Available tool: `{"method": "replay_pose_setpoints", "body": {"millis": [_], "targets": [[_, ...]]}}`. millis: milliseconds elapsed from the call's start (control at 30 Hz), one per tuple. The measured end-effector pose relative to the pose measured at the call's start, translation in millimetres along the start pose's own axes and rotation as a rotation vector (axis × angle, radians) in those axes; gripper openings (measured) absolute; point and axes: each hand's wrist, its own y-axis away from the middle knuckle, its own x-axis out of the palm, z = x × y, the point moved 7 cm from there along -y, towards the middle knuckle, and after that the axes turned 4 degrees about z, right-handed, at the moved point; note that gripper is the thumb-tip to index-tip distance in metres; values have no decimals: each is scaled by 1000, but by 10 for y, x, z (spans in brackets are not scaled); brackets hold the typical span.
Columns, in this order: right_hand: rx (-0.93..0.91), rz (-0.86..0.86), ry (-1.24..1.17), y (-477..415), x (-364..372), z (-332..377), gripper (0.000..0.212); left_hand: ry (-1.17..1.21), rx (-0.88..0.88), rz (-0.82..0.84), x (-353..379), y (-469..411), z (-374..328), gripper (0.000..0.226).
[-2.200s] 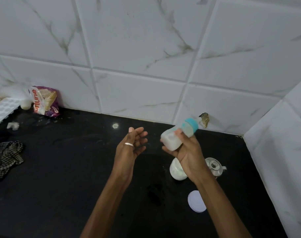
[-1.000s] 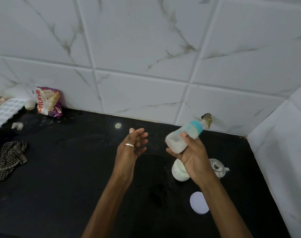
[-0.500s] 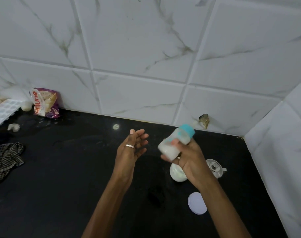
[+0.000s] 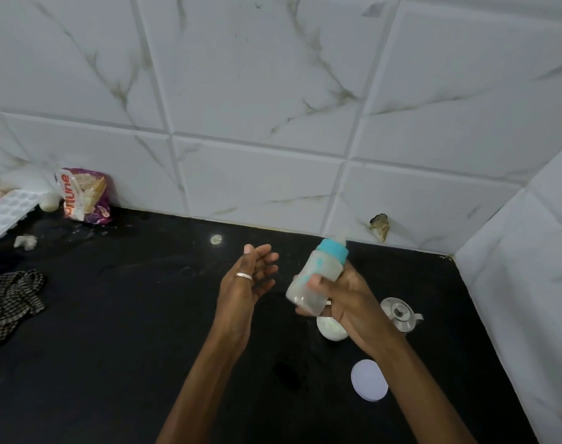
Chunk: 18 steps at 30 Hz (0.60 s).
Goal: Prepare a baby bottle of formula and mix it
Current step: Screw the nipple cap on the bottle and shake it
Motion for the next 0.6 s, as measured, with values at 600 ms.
{"method": "replay_pose_setpoints", "body": {"millis": [600], "targets": [[43,-32,-15,-6,-21,-38,58,-4,5,-2,-38,39,-17,59]]}}
